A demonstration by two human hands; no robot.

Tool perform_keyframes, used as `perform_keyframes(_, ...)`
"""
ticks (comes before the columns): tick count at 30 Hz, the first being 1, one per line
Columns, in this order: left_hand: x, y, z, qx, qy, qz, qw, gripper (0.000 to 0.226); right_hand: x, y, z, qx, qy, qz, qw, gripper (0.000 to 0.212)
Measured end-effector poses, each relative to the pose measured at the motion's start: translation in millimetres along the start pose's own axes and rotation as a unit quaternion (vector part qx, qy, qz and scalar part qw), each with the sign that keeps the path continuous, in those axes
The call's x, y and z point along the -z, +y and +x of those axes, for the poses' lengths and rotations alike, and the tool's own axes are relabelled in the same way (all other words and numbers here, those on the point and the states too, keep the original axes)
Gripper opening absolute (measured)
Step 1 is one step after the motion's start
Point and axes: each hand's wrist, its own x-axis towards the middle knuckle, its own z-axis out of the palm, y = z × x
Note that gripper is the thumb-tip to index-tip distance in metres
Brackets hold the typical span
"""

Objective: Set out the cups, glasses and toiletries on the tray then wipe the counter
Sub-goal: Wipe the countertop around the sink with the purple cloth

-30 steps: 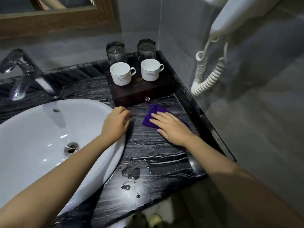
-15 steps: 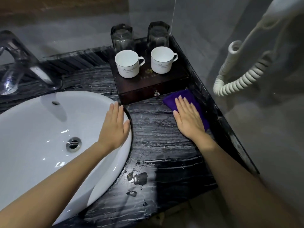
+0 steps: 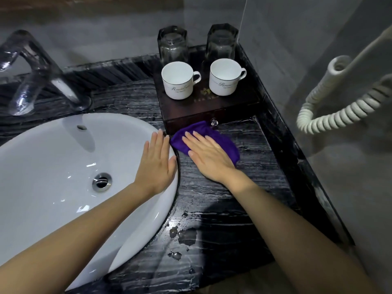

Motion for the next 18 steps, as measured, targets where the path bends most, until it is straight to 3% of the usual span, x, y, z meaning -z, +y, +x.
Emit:
perform_keyframes(9,3,2,-8,0.016,-0.019,-0.016,1.000,0.075,-1,-15,-14,0.066,-0.021,0.041,0.997,0.051)
perform_keyframes(13,4,12,-41,-0.003,-0.052,-0.076,0.996,0.093,-5,-14,-44,0.086,-0.028,0.068,0.994,0.051)
perform_keyframes(18,2,25,-67,-0.017,-0.057,-0.091,0.994,0.088,3,-7,-79,0.132,-0.102,0.090,0.982,0.045)
